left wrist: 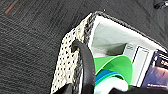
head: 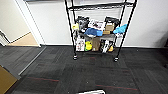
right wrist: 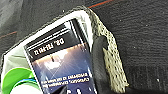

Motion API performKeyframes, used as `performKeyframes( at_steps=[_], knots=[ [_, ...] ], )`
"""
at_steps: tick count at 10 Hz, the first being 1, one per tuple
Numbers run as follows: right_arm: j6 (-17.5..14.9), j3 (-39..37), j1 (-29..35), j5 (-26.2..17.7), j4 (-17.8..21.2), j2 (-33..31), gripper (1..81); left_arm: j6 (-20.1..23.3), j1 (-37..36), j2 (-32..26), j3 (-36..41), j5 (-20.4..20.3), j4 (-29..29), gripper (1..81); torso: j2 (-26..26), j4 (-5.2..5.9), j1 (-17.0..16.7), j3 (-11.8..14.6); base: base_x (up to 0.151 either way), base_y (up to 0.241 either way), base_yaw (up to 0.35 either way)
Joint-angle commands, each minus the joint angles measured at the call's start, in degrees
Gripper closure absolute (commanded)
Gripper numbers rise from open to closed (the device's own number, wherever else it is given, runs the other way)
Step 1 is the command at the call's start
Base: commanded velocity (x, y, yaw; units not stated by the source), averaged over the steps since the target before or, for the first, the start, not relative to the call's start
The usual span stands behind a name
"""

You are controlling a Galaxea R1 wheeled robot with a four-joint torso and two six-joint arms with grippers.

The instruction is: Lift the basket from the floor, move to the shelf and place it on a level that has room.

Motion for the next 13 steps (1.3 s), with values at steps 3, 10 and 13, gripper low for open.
performKeyframes(
  at_steps=[3, 10, 13],
  knots=[
    [0.11, 5.04, 6.46, -2.30, 1.62, -2.74, 1.0, 0.17, -5.68, -0.92, 2.08, 2.45, -0.62, 1.0, 0.00, 0.00, 0.00, 0.00, 0.000, 0.000, 0.000],
    [0.11, 9.08, 6.11, -2.30, 1.54, -4.59, 1.0, 0.17, -5.59, -2.76, 6.22, 2.45, -0.10, 1.0, 0.00, 0.00, 0.02, 0.00, 0.000, 0.000, 0.000],
    [0.11, 9.35, 5.94, -2.30, 1.36, -4.59, 81.1, 0.17, -5.59, -2.41, 6.39, 2.27, -0.45, 81.1, 0.00, 0.00, 0.02, 0.00, 0.000, 0.000, 0.000]
  ],
)
